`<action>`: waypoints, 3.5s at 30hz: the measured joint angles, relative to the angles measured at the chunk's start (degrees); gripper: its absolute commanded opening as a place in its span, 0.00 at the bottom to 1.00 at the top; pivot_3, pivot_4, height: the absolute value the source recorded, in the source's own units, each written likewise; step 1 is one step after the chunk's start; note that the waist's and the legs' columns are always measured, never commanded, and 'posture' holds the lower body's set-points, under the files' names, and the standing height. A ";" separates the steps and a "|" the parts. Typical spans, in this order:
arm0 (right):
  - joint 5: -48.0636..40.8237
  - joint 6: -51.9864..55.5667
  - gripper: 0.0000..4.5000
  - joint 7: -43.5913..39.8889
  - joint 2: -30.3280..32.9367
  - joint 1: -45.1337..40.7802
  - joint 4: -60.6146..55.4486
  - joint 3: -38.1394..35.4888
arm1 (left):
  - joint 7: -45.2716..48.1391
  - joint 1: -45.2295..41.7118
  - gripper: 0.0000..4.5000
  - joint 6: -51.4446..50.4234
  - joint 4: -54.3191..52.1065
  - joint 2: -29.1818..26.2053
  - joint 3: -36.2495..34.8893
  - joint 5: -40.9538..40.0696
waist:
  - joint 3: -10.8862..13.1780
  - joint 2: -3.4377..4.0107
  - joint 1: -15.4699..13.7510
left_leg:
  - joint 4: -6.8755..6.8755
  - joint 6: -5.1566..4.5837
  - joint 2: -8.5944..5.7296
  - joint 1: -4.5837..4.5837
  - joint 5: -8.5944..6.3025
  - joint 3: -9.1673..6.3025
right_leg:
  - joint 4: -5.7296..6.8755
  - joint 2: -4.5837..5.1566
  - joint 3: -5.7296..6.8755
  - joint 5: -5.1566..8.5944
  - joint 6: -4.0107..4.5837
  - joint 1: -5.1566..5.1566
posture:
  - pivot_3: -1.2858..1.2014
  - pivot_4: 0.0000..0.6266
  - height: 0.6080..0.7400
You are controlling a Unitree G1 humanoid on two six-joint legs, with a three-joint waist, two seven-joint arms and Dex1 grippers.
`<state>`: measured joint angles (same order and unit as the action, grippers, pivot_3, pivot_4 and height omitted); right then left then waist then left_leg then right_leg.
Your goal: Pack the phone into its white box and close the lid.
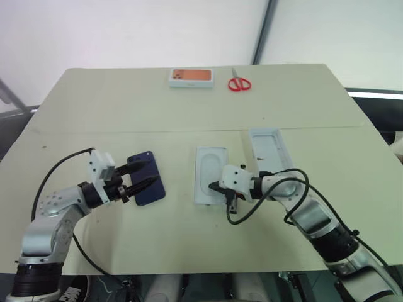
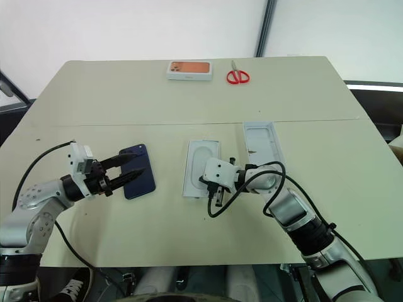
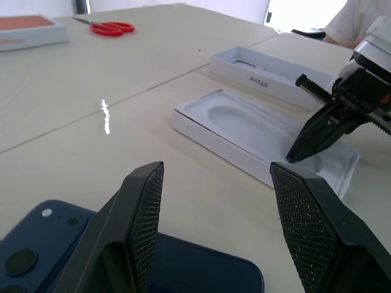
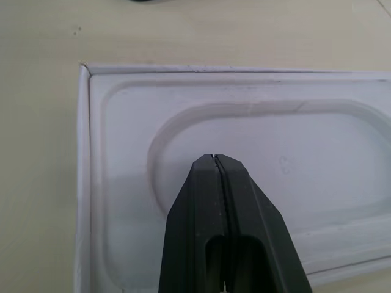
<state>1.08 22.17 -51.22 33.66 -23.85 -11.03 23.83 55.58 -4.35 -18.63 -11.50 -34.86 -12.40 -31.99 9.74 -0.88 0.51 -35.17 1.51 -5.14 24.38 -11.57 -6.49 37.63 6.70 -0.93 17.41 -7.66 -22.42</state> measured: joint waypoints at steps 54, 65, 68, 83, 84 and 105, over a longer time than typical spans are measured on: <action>-3.63 2.76 0.00 -1.71 -3.39 -1.40 0.90 -8.96 | -3.42 -2.31 0.65 0.10 0.04 1.04 2.61 0.42 | 0.00 0.01 0.15 | 0.03 0.00 0.01 0.01 0.00 0.02 | 0.01 -0.03 -0.02 0.00 0.00 0.12 | 0.52 0.24 1.00; -12.59 8.30 0.00 -0.93 -0.64 2.05 -2.97 -17.64 | -1.10 -5.49 0.65 -0.08 8.81 -2.66 1.78 1.46 | 0.01 0.02 0.36 | 0.05 -0.01 0.03 0.01 0.00 0.04 | 0.01 -0.02 -0.04 0.00 0.00 0.08 | 0.52 0.24 1.00; -12.65 8.07 0.00 0.16 -0.66 1.59 -2.97 -17.72 | -1.71 -5.54 0.65 -0.13 9.17 -2.66 1.49 1.45 | 0.01 0.03 0.35 | 0.07 -0.01 0.04 0.01 0.00 0.04 | 0.01 -0.03 -0.04 0.00 0.00 0.07 | 0.52 0.24 1.00; -2.74 -1.17 0.00 6.22 -11.42 -11.63 6.73 -3.79 | -14.36 -4.80 0.65 -32.72 9.12 -6.16 -9.09 -10.91 | 0.01 0.02 0.69 | 0.05 0.01 0.06 0.00 0.01 0.04 | 0.14 -0.11 -0.09 0.00 -0.01 -0.19 | 0.52 0.24 1.00; -1.19 -2.02 0.00 6.74 -12.61 -12.79 8.53 -2.09 | -15.49 -4.74 0.65 -36.59 9.17 -6.14 -9.92 -12.72 | 0.01 0.02 0.70 | 0.04 0.01 0.06 0.00 0.01 0.04 | 0.15 -0.13 -0.09 0.00 -0.01 -0.23 | 0.52 0.24 1.00; 14.90 -8.78 0.00 5.92 -25.32 -21.59 30.67 13.21 | -30.29 -7.07 0.65 -51.79 7.03 1.86 -14.02 -19.21 | -0.13 0.03 0.10 | 0.04 0.12 -0.02 -0.35 0.05 0.01 | 0.31 -0.11 -0.14 0.00 0.01 0.00 | 0.52 0.24 1.00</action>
<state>15.98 13.39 -45.30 8.34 -45.44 19.64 37.04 25.29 -11.41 -70.43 -4.48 -33.00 -26.42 -51.21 9.62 -0.84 0.62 -35.13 1.63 -5.16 24.04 -11.52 -6.49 37.95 6.59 -1.07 17.42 -7.65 -22.42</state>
